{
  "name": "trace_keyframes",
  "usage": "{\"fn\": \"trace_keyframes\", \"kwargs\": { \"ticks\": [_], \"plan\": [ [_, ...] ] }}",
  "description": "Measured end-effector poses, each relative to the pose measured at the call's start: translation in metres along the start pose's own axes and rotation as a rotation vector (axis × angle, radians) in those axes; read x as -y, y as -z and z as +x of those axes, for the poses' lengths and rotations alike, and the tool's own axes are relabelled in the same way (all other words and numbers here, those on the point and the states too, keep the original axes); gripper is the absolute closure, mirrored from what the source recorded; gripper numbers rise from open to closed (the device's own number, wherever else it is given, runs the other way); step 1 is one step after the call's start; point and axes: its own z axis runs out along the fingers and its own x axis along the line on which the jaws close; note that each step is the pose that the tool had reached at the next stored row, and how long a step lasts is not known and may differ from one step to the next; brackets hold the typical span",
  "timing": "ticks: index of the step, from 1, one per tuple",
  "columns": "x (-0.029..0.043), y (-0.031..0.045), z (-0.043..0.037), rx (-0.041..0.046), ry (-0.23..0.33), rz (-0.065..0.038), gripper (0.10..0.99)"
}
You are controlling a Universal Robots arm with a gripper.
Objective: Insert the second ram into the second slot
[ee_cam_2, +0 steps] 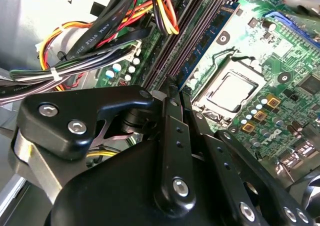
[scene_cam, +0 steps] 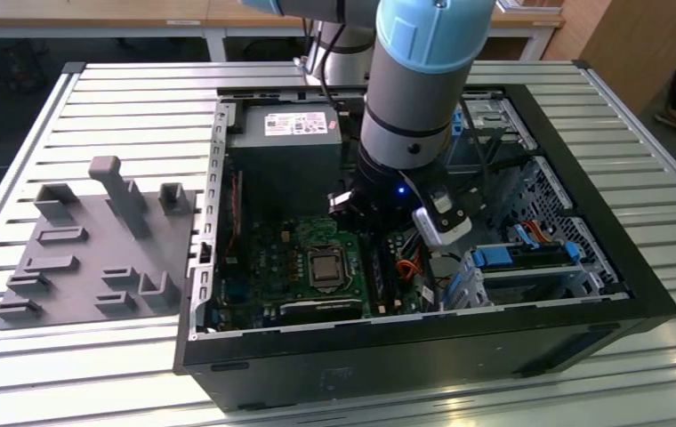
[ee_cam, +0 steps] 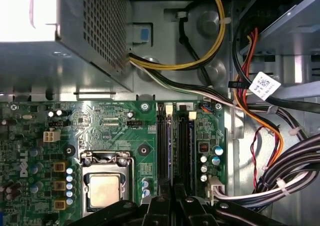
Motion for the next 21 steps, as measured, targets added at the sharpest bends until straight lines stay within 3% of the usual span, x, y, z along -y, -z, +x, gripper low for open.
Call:
{"fn": "trace_keyframes", "kwargs": {
  "ticks": [21],
  "plan": [
    [0.0038,-0.0082,-0.0015,-0.0025,0.000,0.000,0.949]
  ]
}}
